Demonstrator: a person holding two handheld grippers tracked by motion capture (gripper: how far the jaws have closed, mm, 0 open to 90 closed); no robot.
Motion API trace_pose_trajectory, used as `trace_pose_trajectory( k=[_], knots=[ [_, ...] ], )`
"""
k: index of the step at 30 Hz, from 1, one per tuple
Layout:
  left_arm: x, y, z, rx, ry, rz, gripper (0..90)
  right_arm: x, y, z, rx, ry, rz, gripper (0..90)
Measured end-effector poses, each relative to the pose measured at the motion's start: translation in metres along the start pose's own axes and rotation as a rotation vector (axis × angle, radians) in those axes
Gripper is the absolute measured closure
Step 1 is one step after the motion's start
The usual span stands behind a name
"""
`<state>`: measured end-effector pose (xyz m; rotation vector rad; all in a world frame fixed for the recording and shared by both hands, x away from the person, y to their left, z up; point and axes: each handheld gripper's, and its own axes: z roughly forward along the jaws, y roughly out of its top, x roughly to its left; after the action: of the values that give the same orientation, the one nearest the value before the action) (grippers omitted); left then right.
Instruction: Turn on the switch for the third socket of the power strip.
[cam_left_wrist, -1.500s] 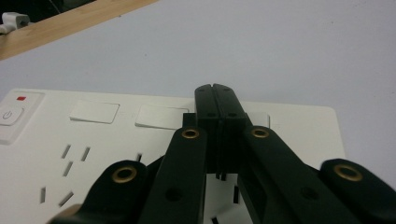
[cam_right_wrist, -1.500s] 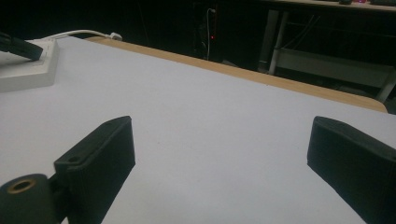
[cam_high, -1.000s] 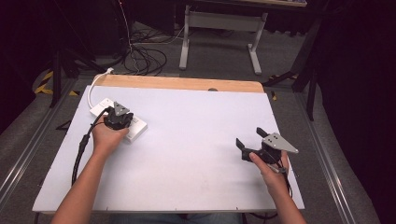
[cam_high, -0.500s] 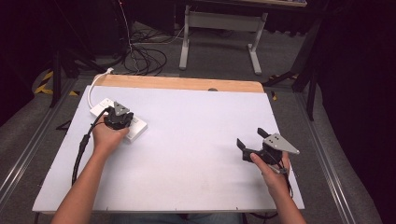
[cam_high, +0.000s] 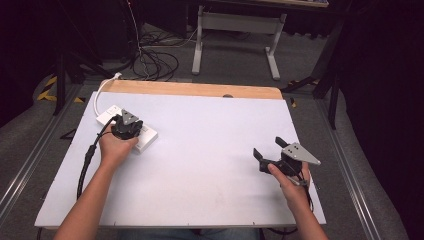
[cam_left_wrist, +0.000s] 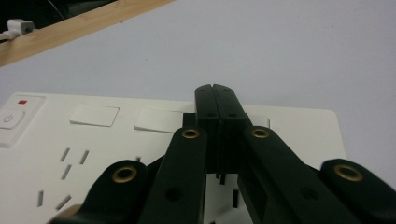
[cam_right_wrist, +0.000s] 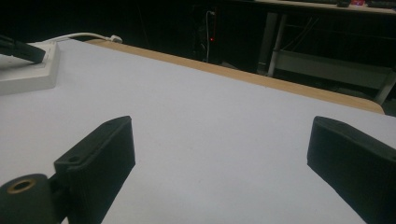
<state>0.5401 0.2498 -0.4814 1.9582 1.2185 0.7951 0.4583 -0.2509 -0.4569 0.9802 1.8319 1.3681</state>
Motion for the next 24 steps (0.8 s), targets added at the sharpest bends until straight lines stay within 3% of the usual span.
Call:
trace_pose_trajectory(
  k=[11, 24],
  knots=[
    [0.002, 0.003, -0.009, -0.044, 0.005, -0.023, 90.0, 0.0, 0.0, 0.0, 0.0, 0.002, -0.001, 7.9],
    [0.004, 0.008, -0.034, -0.149, 0.013, -0.061, 90.0, 0.002, 0.002, 0.003, -0.003, 0.008, -0.006, 7.9]
  ],
)
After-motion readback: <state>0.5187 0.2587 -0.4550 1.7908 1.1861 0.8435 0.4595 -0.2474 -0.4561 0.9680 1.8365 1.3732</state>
